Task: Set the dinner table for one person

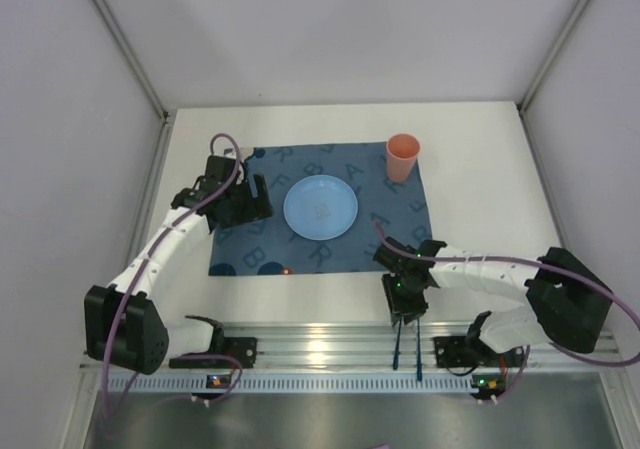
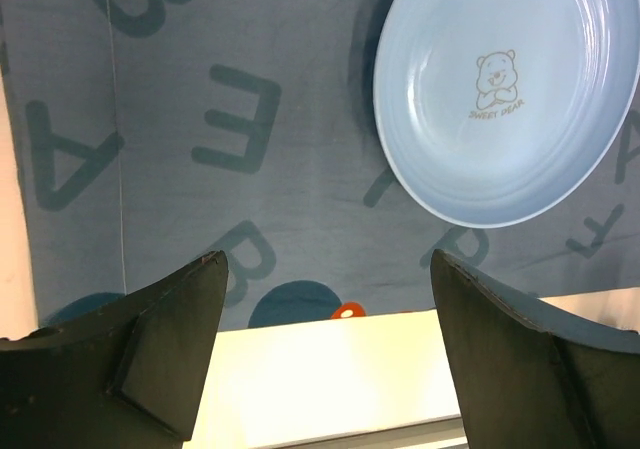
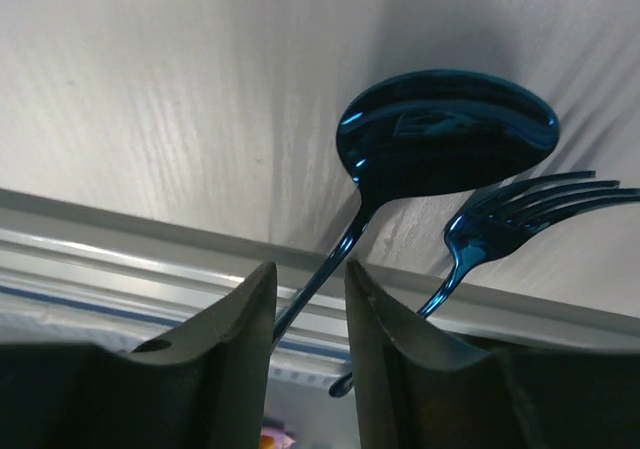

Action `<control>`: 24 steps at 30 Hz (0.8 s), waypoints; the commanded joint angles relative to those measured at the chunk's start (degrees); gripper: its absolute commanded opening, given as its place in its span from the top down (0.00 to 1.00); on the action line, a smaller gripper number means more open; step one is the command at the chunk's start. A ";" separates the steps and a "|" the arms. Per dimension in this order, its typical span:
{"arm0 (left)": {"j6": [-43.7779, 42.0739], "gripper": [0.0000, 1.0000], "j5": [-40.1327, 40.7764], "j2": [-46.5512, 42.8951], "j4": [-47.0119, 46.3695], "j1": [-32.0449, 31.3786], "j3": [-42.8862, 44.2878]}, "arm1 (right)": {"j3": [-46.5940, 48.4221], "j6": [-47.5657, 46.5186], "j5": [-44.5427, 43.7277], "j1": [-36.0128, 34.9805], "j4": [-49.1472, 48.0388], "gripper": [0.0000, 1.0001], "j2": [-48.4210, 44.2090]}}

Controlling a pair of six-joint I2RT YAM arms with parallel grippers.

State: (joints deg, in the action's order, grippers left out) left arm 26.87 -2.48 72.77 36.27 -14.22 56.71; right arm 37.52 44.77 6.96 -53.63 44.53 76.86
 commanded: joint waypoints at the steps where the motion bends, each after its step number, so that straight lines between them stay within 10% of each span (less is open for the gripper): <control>1: -1.47 0.12 1.60 -2.90 2.57 0.16 -0.46 | -1.30 2.24 -2.57 -1.22 -3.83 0.66 2.76; 14: -4.11 0.12 5.03 -4.84 5.92 0.42 1.21 | -1.84 5.41 -4.32 -5.26 -6.05 1.00 4.27; 24: -3.93 0.09 4.06 -0.88 2.85 0.51 4.99 | 27.48 -3.36 -15.38 -4.83 19.08 1.00 1.78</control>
State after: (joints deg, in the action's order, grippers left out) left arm 23.73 1.41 70.89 41.52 -14.09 58.52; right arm 55.68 46.00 -2.00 -58.02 54.65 78.89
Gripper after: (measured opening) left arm 0.908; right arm 0.034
